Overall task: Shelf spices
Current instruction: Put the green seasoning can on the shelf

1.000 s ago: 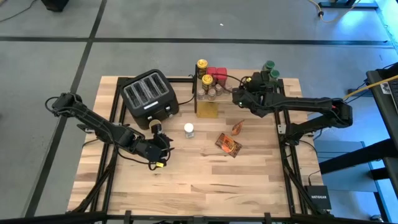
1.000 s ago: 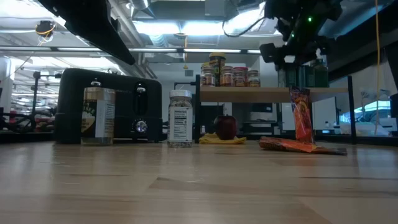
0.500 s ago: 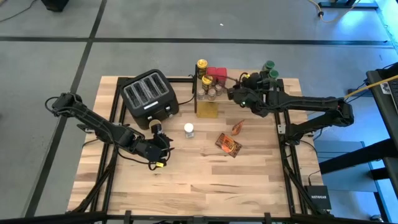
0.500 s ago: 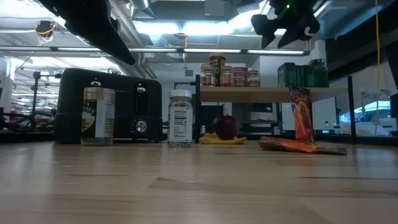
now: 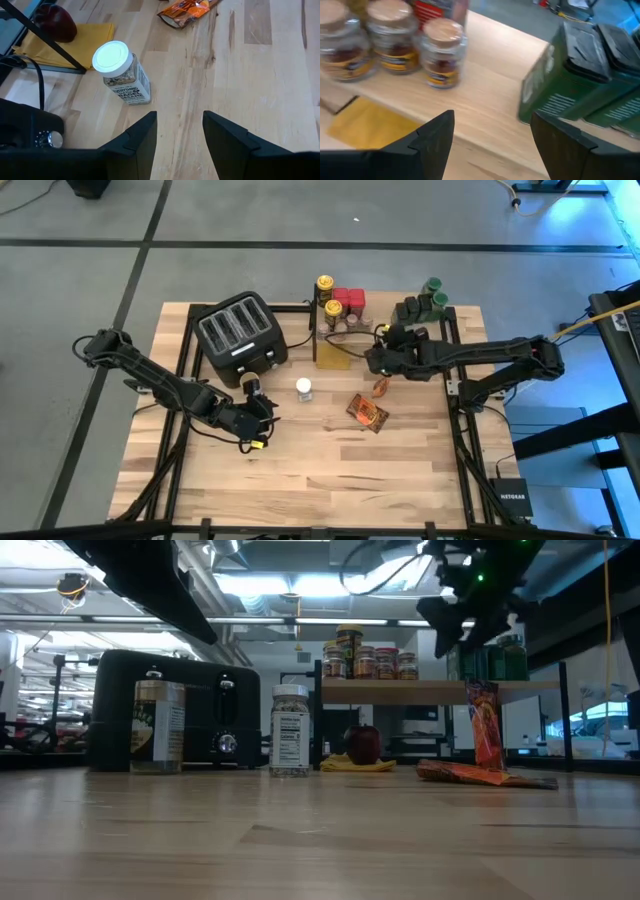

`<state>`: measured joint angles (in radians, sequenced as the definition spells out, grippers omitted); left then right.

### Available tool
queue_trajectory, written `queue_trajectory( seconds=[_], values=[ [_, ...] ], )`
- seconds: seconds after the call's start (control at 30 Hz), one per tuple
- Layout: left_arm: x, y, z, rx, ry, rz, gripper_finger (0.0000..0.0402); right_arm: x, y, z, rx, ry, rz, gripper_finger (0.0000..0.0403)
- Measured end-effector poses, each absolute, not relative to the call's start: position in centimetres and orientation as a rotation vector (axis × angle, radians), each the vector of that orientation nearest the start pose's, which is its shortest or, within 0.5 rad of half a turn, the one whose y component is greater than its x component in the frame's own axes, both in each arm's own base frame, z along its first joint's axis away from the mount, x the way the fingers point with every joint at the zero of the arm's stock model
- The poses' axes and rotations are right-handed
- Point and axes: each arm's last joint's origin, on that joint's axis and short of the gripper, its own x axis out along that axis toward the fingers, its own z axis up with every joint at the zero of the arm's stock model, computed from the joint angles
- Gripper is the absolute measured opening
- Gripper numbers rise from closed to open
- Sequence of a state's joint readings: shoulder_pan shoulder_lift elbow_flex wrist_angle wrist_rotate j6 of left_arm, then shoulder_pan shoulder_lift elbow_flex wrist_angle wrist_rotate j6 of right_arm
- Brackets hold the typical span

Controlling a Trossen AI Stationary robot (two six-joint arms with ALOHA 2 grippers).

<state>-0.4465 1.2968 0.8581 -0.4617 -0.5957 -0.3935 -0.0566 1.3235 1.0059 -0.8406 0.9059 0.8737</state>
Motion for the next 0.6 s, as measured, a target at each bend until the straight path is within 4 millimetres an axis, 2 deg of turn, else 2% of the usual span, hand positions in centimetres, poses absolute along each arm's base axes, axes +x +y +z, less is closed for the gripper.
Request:
queue_trajectory(
  seconds=[0.27, 0.6],
  values=[
    [23.5, -9.5, 23.6, 0.08, 0.733, 0.285, 0.0153, 23.4, -5.8, 25.0, 0.265, 0.631, -1.301, 0.0266],
    [23.5, -9.5, 23.6, 0.079, 0.732, 0.285, 0.0153, 23.4, -6.9, 25.1, 0.258, 0.617, -1.326, 0.0266]
  ],
)
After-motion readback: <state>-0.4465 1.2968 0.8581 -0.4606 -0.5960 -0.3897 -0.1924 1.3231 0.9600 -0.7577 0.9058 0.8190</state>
